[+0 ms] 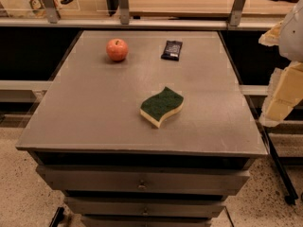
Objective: Pick rxbar blueberry
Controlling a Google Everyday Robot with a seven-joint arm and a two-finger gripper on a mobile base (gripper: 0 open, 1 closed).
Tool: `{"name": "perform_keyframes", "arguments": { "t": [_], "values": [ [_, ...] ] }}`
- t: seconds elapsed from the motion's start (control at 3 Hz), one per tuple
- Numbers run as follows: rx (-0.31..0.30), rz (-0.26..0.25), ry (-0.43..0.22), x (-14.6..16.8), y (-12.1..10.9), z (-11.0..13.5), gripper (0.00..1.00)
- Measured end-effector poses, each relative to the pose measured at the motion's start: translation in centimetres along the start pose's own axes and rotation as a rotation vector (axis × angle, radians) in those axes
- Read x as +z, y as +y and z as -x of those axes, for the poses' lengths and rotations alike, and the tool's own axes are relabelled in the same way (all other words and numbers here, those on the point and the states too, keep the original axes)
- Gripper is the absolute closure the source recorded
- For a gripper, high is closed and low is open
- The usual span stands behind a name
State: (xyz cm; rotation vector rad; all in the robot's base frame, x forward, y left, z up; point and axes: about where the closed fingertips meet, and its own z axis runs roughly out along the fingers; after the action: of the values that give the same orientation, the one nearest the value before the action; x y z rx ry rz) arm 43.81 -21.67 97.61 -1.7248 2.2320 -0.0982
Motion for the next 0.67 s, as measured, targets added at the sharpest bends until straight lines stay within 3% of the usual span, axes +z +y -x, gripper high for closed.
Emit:
{"name": "perform_keyframes", "arguments": {
  "t": [0.33,0.67],
  "values": [
    [0.000,0.000,0.000,0.0,0.0,0.0,0.00],
    [-0.020,-0.038,-0.017,-1.2,-0.8,0.6,0.00]
  ]
}}
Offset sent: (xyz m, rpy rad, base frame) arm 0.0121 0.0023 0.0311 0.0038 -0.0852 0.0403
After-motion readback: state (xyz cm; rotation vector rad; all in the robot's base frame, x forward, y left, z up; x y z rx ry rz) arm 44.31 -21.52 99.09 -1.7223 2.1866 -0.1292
